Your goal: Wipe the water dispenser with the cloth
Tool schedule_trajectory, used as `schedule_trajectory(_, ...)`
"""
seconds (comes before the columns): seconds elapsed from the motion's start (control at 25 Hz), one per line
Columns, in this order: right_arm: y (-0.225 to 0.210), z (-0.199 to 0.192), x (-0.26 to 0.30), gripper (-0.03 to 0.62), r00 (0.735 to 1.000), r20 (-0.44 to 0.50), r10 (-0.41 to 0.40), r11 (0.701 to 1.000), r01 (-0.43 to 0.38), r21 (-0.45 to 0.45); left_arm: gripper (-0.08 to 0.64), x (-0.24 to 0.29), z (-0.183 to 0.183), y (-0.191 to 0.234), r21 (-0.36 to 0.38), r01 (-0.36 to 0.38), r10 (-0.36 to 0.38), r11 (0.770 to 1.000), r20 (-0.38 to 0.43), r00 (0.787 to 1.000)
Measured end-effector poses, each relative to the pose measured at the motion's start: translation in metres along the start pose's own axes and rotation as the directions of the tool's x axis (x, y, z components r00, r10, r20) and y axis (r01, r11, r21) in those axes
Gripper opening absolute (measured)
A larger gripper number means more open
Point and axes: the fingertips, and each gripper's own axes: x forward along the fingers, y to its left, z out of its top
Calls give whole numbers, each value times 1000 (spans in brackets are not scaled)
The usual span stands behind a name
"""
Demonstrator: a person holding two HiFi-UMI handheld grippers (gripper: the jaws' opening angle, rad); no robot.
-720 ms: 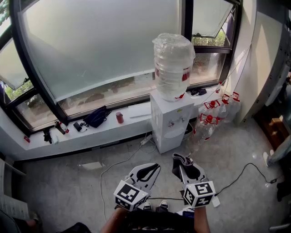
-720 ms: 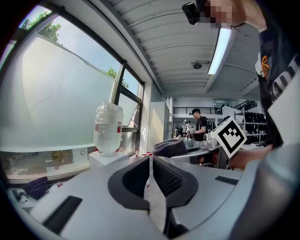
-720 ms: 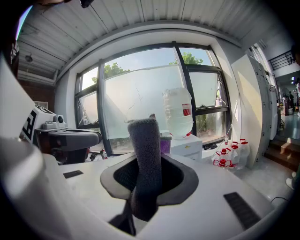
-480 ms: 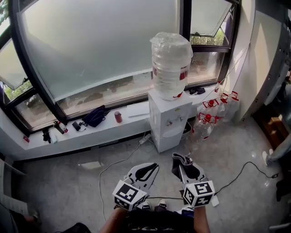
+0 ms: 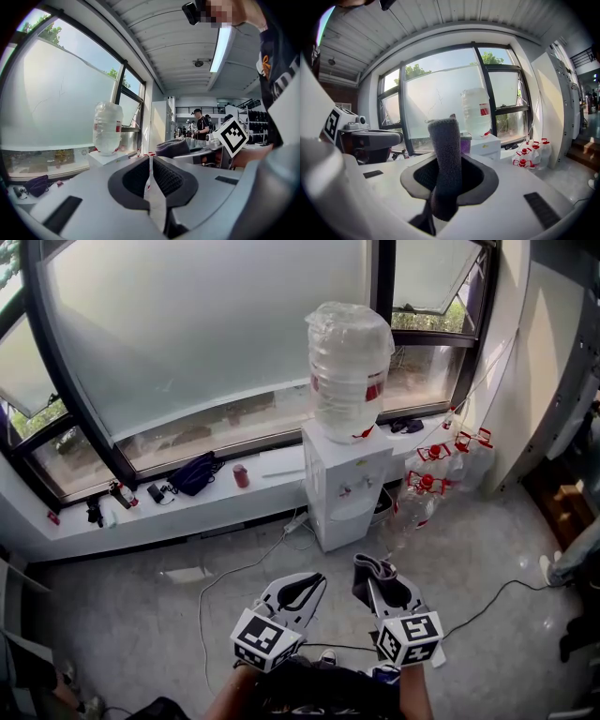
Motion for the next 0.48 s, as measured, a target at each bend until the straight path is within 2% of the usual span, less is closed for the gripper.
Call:
schedule_trajectory(0.2,-8,-12,-4,103,999,-26,25,1000,-25,3,23,4,-9,-7,-23,-31,30,999,-18,999)
schedule_trajectory(0.48,-17,-25,2,103,998,-33,50,998,-49,46,23,12,-15,-5,-6,-51,51,999,-62,997)
